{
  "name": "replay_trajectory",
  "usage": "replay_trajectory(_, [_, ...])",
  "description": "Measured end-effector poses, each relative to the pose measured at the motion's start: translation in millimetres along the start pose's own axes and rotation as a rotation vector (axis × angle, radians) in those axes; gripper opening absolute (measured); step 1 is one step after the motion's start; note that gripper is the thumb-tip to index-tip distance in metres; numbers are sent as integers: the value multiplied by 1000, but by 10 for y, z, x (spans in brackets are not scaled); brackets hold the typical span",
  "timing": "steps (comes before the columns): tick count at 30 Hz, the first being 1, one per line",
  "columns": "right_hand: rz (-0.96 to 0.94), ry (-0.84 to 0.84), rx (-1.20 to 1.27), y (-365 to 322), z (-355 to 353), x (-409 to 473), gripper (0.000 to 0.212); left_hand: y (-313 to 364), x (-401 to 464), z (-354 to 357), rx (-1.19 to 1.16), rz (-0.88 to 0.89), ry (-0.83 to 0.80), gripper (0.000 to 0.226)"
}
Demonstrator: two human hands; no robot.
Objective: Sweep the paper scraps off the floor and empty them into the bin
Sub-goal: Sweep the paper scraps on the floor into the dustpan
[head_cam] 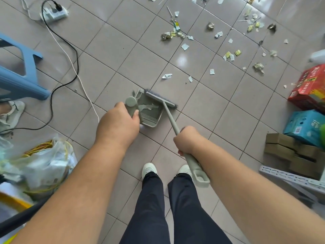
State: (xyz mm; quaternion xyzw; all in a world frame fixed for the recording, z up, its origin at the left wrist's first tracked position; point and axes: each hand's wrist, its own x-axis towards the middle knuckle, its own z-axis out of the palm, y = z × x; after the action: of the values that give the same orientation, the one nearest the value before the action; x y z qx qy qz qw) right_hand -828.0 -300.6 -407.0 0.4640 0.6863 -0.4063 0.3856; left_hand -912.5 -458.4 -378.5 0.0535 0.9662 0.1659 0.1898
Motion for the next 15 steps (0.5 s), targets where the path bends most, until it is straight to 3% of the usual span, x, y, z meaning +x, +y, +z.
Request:
replay_trajectory(3, [29,32,153,102,-118,-128,12,-32,83,-22,1,8,-1,31])
replay_trajectory(9, [-60,124,116,-141,-94,64,13,0,152,-30,21,34,4,30])
replay_trajectory(15, [-49,6,64,-241,44,172,9,54,262,-39,28,63,3,31])
